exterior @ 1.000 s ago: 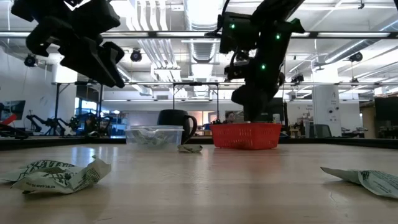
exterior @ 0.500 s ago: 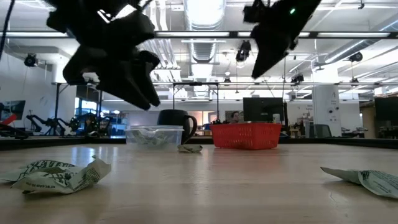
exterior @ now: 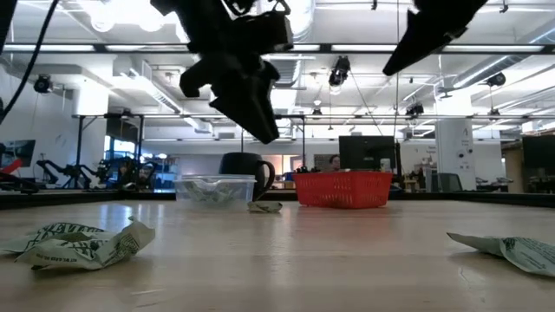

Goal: Pick and place items into bin
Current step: Put the stevia packet into the transparent bin

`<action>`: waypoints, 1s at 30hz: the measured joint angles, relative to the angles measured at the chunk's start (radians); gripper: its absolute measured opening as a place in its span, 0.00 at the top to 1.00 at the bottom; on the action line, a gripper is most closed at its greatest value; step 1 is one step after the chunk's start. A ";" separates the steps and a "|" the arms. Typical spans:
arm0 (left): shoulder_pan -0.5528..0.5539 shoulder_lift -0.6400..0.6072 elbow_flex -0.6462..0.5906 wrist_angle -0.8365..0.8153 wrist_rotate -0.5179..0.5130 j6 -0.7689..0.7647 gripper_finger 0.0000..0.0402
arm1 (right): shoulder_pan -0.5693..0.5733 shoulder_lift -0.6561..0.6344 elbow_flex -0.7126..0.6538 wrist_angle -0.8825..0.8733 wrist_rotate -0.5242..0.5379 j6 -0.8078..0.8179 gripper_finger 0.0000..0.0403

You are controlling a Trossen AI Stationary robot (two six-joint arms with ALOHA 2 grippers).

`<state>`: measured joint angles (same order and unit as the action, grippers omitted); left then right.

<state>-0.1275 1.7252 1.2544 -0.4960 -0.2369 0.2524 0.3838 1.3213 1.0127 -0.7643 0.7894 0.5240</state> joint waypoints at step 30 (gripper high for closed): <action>0.117 0.201 0.099 -0.054 0.083 0.093 0.43 | 0.256 -0.311 -0.243 0.073 0.052 0.172 0.54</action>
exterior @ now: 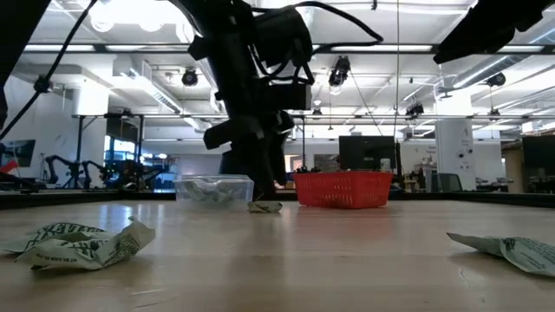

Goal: Pick and place items into bin
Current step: Put the stevia packet into the transparent bin

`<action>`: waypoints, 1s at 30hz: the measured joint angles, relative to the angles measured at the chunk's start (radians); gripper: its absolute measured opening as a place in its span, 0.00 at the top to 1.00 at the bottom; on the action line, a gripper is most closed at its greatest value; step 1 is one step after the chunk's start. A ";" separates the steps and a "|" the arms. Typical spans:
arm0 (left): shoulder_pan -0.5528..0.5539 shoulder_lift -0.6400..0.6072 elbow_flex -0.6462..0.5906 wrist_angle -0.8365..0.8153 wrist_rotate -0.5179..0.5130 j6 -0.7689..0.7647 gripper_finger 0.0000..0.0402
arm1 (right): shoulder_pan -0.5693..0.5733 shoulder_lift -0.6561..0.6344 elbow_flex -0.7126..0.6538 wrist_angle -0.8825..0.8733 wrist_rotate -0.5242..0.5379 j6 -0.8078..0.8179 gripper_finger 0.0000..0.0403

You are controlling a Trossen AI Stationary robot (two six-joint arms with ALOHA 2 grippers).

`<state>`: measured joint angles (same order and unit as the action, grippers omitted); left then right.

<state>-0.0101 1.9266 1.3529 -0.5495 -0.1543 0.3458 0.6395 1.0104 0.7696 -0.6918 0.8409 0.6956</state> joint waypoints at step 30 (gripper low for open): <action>0.072 0.151 0.176 -0.134 0.097 -0.053 0.43 | -0.001 -0.001 0.000 0.036 -0.001 -0.046 0.54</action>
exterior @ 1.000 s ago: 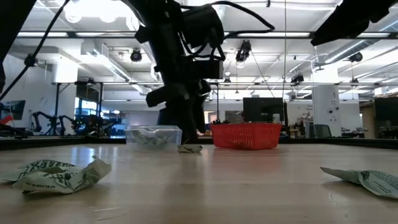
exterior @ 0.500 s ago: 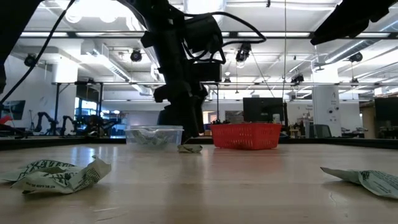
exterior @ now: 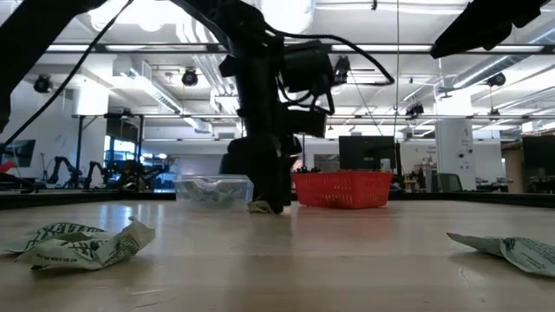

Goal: Pick and place items into bin
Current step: Put the stevia packet into the transparent bin

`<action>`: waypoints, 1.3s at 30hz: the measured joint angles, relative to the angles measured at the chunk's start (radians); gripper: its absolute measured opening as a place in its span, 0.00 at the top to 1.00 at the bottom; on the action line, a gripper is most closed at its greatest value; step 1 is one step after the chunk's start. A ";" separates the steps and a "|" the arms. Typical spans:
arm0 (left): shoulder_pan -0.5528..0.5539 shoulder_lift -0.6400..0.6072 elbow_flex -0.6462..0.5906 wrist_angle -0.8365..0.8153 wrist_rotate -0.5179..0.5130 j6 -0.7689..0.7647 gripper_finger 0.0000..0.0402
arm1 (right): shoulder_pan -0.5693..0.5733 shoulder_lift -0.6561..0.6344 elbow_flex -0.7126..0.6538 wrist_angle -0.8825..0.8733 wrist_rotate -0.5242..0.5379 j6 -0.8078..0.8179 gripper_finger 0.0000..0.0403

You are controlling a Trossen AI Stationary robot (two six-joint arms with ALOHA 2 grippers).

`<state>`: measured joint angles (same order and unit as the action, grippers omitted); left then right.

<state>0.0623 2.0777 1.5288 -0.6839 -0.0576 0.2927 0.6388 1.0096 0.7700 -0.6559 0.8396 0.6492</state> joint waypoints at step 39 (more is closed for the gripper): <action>0.012 0.026 0.065 -0.145 0.028 -0.025 0.79 | 0.000 0.006 0.000 0.027 0.022 -0.017 0.54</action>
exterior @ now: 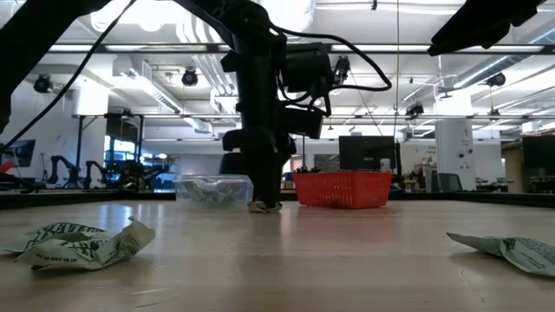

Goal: Pick and place items into bin
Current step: Put the stevia packet into the transparent bin

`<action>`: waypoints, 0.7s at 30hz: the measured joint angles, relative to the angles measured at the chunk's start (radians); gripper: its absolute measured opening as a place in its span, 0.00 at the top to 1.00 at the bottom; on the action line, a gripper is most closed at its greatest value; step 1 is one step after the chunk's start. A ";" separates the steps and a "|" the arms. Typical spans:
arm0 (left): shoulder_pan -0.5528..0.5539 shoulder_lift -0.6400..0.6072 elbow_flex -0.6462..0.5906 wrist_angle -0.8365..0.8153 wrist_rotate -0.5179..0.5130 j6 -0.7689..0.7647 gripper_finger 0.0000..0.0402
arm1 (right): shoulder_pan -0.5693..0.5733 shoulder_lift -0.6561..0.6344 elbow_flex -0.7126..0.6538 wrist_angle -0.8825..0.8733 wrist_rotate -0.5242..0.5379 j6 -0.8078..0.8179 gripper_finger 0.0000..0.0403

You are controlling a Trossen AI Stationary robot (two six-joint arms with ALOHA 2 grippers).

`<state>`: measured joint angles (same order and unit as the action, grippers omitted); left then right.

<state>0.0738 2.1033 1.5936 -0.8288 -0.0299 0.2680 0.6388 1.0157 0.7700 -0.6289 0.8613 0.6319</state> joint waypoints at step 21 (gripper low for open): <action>-0.004 -0.006 0.020 0.005 -0.008 0.035 1.00 | 0.000 0.000 -0.001 0.002 0.006 -0.003 0.54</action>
<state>0.0699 2.0975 1.6131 -0.8236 -0.0383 0.3031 0.6388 1.0157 0.7691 -0.6268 0.8673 0.6288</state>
